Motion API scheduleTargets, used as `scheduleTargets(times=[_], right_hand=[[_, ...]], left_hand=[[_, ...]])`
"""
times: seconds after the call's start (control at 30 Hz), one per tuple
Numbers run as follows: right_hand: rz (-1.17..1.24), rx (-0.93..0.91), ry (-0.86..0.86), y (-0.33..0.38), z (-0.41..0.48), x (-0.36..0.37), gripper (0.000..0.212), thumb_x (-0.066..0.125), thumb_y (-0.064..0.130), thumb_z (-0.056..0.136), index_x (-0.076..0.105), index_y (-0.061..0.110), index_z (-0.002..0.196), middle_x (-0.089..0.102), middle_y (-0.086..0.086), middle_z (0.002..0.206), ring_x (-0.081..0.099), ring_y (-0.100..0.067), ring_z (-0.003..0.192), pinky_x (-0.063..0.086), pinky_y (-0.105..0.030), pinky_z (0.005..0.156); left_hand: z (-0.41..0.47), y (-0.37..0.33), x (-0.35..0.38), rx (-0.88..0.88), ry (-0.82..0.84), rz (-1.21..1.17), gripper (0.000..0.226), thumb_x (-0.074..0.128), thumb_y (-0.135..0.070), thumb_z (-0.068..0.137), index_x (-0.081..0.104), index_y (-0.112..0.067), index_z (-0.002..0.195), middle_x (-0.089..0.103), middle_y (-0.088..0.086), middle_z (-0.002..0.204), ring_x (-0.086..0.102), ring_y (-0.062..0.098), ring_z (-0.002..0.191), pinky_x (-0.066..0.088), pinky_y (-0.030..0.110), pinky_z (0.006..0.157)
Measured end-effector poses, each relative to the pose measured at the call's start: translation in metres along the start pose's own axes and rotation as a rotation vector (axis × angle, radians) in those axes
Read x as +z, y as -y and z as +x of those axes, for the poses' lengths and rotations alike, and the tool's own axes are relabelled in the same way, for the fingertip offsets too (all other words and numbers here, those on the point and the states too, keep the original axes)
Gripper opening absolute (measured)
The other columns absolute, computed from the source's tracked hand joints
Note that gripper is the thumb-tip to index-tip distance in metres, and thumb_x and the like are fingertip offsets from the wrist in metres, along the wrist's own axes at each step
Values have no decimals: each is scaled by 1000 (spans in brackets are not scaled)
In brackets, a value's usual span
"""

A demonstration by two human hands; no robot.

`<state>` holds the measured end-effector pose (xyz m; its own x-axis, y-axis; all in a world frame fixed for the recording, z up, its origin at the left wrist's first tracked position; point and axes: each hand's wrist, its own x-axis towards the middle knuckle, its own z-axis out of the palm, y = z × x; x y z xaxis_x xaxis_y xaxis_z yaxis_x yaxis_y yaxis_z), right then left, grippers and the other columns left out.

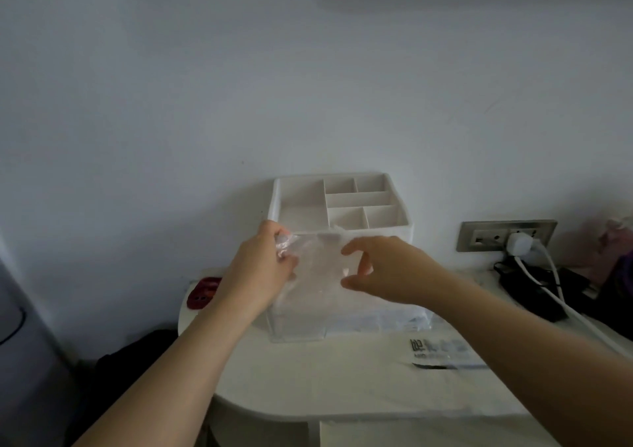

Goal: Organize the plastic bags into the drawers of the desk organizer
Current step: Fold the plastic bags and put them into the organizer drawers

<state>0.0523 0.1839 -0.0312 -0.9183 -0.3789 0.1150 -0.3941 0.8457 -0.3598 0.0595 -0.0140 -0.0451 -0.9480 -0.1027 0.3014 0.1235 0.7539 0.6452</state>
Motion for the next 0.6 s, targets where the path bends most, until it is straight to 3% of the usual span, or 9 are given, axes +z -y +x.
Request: scheduleTargets(times=[0.13, 0.2, 0.33, 0.43, 0.6], right_hand=[[64, -52, -119, 7, 5, -18, 45, 64, 41, 84, 52, 33, 126, 63, 14, 90, 59, -6, 85, 47, -25, 84], [45, -64, -93, 8, 8, -17, 41, 64, 32, 85, 55, 29, 126, 62, 12, 91, 58, -7, 84, 46, -23, 83], [-94, -55, -38, 3, 7, -1, 39, 66, 31, 85, 57, 26, 123, 63, 8, 109, 58, -12, 102, 47, -30, 94], [-165, -51, -26, -2, 5, 10, 50, 69, 38, 81, 54, 27, 128, 52, 8, 131, 49, -15, 118, 41, -33, 98], [-225, -31, 68, -8, 6, 17, 65, 69, 47, 78, 44, 31, 136, 42, 6, 141, 41, -19, 126, 39, -38, 102]], left_hand=[[6, -5, -1, -23, 186, -169, 23, 61, -15, 90, 47, -24, 107, 65, -6, 81, 68, 5, 58, 52, 37, 78], [10, -9, 2, -8, 202, -96, 23, 61, -16, 89, 47, -23, 105, 65, -5, 83, 67, 6, 56, 53, 36, 72], [11, -17, 9, 95, 81, 320, 21, 59, -22, 89, 47, -20, 106, 60, -2, 87, 61, 19, 72, 47, 33, 64], [7, -15, 9, 165, -36, 592, 18, 56, -24, 88, 45, -18, 100, 57, -2, 80, 50, 22, 67, 32, 30, 60], [-2, -16, -5, 227, -171, 641, 35, 68, -32, 82, 46, -21, 107, 55, -2, 105, 58, 22, 94, 32, 28, 68]])
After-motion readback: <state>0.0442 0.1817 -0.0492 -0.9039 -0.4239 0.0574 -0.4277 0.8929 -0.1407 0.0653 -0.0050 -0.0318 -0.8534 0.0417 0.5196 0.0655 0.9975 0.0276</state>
